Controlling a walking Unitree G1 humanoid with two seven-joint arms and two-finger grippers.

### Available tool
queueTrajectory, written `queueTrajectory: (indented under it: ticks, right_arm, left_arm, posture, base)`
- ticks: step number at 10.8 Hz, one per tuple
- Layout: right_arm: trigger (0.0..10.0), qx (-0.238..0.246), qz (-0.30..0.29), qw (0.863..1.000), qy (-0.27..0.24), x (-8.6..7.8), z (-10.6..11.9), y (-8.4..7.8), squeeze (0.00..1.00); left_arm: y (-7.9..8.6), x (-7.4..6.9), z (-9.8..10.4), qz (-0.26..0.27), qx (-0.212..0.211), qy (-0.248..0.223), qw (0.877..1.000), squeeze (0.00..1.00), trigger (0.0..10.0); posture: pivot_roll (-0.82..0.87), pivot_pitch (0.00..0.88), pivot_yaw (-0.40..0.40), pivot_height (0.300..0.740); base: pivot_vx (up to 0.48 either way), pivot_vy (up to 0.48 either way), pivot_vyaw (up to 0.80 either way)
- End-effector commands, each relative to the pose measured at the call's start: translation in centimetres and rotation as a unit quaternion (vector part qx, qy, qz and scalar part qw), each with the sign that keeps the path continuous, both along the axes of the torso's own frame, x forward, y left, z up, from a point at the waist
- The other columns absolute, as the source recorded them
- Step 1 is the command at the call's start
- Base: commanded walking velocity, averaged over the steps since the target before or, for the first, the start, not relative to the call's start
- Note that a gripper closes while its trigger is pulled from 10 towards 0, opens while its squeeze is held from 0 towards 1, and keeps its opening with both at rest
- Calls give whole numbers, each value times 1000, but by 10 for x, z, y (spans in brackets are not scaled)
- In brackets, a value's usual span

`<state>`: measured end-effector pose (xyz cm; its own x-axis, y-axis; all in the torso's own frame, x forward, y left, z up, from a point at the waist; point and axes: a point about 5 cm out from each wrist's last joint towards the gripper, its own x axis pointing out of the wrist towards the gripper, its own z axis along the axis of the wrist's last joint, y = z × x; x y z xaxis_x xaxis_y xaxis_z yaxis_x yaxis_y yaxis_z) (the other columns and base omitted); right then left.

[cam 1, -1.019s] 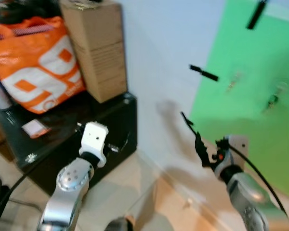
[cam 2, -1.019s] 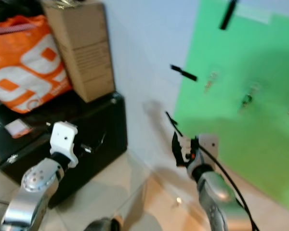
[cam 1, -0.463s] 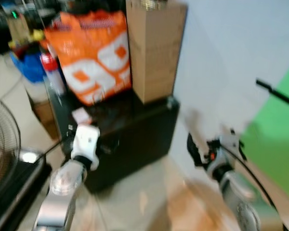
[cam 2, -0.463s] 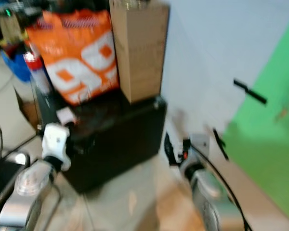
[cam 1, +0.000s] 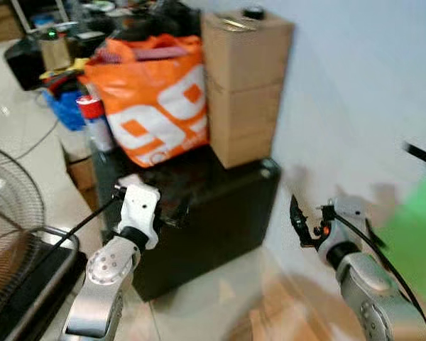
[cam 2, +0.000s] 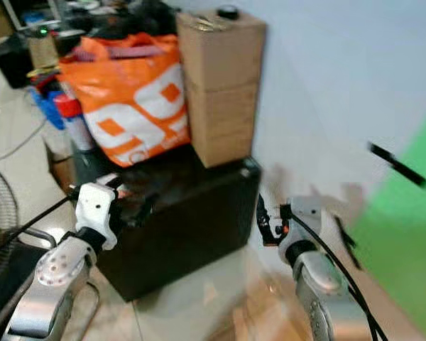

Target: Hang keys on a hook

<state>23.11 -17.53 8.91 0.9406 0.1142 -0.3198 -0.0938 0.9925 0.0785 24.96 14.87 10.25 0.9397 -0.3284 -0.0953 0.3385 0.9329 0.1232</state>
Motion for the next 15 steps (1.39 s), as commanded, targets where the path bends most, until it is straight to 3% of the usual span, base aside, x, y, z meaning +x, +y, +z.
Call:
queueTrajectory:
  ticks: [1,7,10,15]
  right_arm:
    - [10000,1,23,1000,-11,2,4,7,0]
    - [10000,-14,126,992,-11,4,5,12,0]
    - [10000,-15,120,993,-11,6,3,9,0]
    - [10000,-10,91,996,-12,7,1,4,0]
  left_arm:
    - [6,2,4,8,5,-8,1000,0,10000]
    - [7,0,4,13,9,-9,1000,0,10000]
    - [8,0,4,14,11,-10,1000,0,10000]
    - [10,4,6,11,17,-13,1000,0,10000]
  posture:
    - [-14,0,29,740]
    - [-2,0,17,740]
    - [0,0,15,740]
    - [-7,0,23,740]
  base:
    - [274,0,0]
    - [274,0,800]
    - [273,0,800]
    - [273,0,0]
